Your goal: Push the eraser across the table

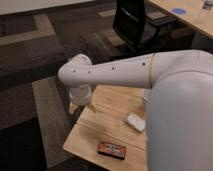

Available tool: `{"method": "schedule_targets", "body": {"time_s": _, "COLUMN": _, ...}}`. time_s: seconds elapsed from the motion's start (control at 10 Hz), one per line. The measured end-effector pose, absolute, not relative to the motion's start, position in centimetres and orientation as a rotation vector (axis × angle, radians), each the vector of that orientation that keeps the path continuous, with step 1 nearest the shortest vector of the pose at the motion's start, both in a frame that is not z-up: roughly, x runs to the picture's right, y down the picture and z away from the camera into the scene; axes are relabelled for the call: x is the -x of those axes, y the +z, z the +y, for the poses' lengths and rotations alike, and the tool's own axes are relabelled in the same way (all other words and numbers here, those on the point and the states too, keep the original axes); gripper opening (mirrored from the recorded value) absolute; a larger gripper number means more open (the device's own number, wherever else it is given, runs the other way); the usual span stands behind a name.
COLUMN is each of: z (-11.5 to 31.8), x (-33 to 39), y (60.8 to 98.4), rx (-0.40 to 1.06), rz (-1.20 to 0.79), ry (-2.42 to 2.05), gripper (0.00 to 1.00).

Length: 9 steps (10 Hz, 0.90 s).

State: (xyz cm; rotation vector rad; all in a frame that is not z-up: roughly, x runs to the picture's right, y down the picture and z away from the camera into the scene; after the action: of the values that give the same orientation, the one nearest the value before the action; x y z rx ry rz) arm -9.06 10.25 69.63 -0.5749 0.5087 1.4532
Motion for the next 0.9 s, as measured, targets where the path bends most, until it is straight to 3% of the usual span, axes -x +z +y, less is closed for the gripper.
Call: {"method": "schedule_targets", "body": {"time_s": 0.9, "z": 16.2, "x": -4.2, "y": 64.9, "rx": 0.603, "rz": 0.511, "ry": 1.495, "gripper": 0.65}}
